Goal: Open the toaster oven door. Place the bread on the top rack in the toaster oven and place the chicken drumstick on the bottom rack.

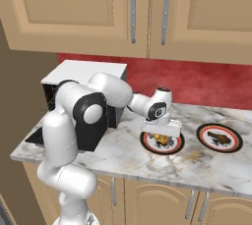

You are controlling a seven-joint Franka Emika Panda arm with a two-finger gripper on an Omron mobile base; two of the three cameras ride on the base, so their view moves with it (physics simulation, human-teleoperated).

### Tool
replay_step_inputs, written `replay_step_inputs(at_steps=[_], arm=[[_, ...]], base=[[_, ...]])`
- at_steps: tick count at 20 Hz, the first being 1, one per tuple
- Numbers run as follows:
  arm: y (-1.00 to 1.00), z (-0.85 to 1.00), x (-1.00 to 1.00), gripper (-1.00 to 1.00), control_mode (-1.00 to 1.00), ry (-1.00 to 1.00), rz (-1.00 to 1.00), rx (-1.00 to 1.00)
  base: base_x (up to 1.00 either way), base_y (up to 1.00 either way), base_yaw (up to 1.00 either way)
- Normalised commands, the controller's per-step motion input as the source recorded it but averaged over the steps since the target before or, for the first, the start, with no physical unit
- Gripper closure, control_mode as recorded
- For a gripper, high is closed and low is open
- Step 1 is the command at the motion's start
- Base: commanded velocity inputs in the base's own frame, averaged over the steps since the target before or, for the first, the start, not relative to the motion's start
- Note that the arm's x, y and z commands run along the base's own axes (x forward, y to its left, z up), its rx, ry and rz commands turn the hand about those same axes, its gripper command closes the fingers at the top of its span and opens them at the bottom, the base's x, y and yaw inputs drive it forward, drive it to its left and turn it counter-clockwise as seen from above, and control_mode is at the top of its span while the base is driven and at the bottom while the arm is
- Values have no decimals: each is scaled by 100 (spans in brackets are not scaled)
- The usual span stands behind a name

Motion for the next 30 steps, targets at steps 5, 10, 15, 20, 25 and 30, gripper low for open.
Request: replay_step_inputs(at_steps=[5,10,15,20,25,30], arm=[[-32,60,-27,100,-100,-11,25,21],[23,75,-92,100,-100,-22,36,5],[98,86,-100,100,-100,-17,35,0],[100,63,-98,100,-100,-3,39,-2],[100,86,-45,100,-100,0,33,-8],[100,64,-22,100,-100,0,27,-6]], base=[[0,0,0],[0,0,0],[0,0,0],[0,0,0],[0,0,0],[0,0,0]])
